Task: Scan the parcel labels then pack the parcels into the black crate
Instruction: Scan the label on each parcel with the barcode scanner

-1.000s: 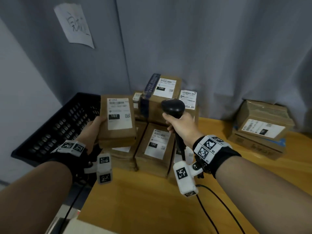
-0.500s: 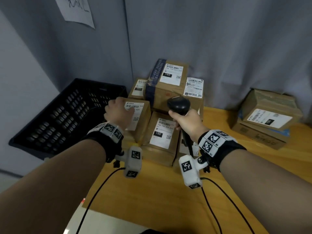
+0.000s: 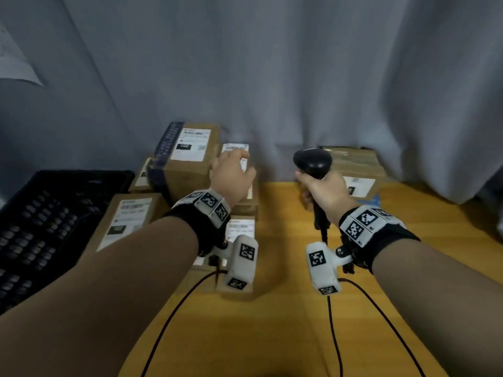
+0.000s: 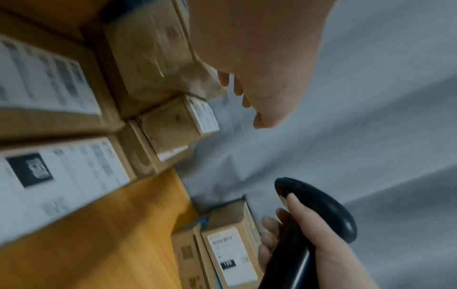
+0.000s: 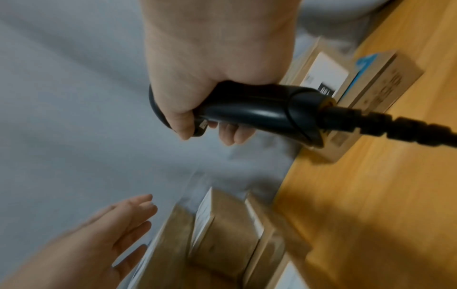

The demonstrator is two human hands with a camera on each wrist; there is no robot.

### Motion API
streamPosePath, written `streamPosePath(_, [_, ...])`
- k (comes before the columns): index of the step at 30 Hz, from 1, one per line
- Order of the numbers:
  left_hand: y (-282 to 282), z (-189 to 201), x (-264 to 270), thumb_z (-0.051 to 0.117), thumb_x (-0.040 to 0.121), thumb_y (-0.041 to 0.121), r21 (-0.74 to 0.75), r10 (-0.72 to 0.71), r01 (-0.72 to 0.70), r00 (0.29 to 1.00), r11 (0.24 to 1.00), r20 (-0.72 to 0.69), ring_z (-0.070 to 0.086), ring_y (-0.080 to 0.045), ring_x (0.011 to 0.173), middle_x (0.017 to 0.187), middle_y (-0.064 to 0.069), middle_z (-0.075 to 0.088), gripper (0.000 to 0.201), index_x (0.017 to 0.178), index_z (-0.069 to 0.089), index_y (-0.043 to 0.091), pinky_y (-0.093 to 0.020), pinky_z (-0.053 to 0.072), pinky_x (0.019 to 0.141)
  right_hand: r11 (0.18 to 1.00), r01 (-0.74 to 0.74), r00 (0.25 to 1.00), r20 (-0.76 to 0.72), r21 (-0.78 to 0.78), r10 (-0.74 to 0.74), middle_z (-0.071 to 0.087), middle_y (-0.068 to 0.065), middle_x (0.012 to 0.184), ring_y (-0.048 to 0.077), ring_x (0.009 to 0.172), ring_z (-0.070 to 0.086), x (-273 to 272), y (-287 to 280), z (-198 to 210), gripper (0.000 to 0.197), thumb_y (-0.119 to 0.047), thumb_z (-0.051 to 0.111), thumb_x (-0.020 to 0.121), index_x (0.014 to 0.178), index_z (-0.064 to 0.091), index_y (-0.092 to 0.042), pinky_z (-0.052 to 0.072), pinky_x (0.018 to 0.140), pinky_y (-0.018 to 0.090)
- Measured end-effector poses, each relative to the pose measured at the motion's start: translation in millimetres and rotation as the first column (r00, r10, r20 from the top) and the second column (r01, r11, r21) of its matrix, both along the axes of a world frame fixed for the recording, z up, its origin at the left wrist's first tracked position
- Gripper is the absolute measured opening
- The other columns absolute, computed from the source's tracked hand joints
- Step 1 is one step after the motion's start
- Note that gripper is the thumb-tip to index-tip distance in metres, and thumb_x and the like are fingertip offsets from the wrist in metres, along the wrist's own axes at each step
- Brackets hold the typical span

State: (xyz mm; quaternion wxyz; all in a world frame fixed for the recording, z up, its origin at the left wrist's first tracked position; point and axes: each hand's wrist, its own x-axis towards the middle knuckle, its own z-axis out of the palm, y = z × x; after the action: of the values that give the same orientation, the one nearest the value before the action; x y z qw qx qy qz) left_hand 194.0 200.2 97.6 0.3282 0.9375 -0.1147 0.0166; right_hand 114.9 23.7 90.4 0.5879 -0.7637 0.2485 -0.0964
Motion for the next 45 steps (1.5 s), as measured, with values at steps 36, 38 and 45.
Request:
streamPosePath(36, [-205.3, -87.1, 8.9, 0.056, 0.096, 0.024, -0.463, -0.174, -0.118, 0.824, 0.879, -0.539, 0.060, -0.007, 0.097, 0.124, -0.002, 0.060, 0.047, 0.138, 0.035, 0.027, -0.014, 0.049, 0.066, 0.974, 0.058, 0.995, -0.088, 0.219, -0.040, 0.067, -0.002, 0.084, 0.021, 0.087, 0.065, 7.6, -227.7, -54.6, 0.014, -0.029, 0.072, 0.085, 0.086, 0.061, -0.021, 0.054, 0.081, 0.032])
streamPosePath(38, [-198.4, -76.9, 6.1, 0.061, 0.093, 0.022, -0.504, -0.166, -0.127, 0.853, 0.854, -0.496, 0.061, -0.012, 0.107, 0.128, -0.002, 0.059, 0.045, 0.133, 0.042, 0.023, -0.022, 0.054, 0.080, 0.981, 0.029, 0.996, -0.088, 0.193, -0.012, 0.067, -0.002, 0.082, 0.020, 0.080, 0.063, 6.1, -220.1, -46.8, 0.016, -0.032, 0.073, 0.084, 0.084, 0.061, -0.021, 0.052, 0.081, 0.035])
streamPosePath(45, [-163.2, -38.3, -5.0, 0.066, 0.089, 0.031, -0.499, -0.028, -0.165, 0.933, 0.851, -0.358, 0.061, -0.012, 0.104, 0.120, 0.001, 0.063, 0.048, 0.133, 0.054, 0.015, -0.028, 0.049, 0.093, 0.975, -0.047, 0.991, -0.111, 0.218, 0.073, 0.063, 0.007, 0.079, 0.023, 0.066, 0.059, -5.1, -200.5, -22.6, 0.025, -0.026, 0.070, 0.086, 0.102, 0.065, -0.008, 0.050, 0.064, 0.034])
